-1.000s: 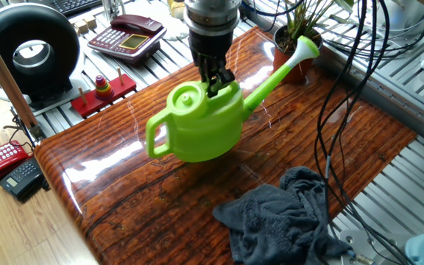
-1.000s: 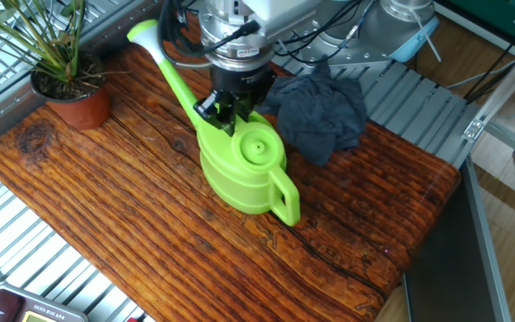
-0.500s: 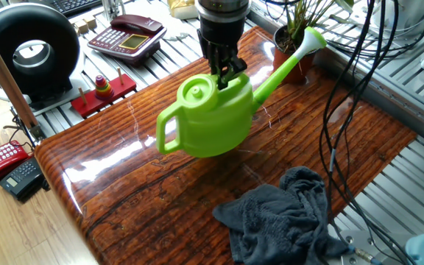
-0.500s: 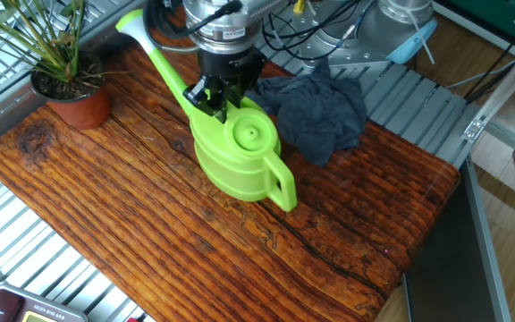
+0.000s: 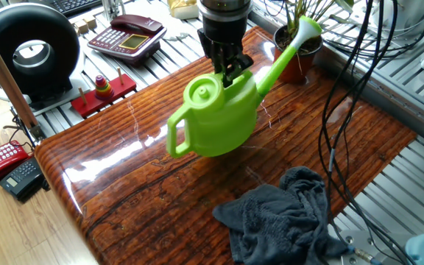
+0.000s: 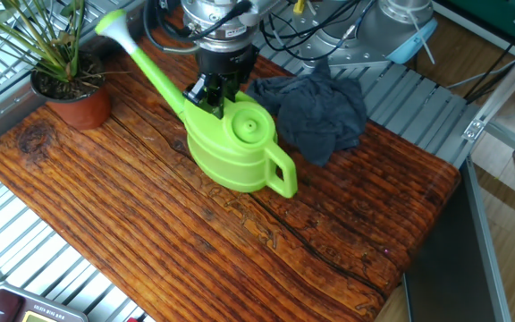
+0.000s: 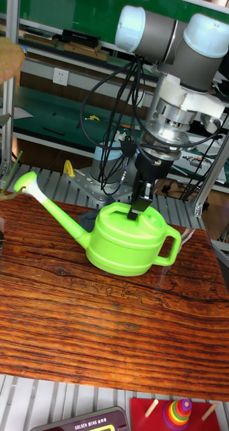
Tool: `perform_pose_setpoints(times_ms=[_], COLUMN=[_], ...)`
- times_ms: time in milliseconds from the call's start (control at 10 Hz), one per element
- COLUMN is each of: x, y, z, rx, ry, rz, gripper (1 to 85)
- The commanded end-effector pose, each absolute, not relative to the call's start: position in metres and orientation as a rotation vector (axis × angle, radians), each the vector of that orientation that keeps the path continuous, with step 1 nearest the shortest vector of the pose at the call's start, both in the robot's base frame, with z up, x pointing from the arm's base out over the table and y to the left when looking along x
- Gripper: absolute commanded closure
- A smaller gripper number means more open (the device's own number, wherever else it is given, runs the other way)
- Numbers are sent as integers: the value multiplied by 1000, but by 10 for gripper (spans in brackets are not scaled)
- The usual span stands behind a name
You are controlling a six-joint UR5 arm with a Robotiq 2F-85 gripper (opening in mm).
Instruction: Water the plant
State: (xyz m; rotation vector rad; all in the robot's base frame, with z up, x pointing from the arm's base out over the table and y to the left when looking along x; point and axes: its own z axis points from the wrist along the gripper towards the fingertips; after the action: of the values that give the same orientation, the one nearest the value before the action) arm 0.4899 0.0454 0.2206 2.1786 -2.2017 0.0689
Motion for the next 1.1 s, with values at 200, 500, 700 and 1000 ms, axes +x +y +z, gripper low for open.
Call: perform_pose_setpoints(times_ms=[200, 500, 700, 1000], x=[491, 488, 488, 487], y=[69, 65, 58, 43], z=[219, 218, 222, 226], rx=[2387, 2408, 2431, 2453], ry=[-2093, -2075, -2065, -2053], rz=[-48, -79, -100, -126], gripper=[847, 847, 847, 847])
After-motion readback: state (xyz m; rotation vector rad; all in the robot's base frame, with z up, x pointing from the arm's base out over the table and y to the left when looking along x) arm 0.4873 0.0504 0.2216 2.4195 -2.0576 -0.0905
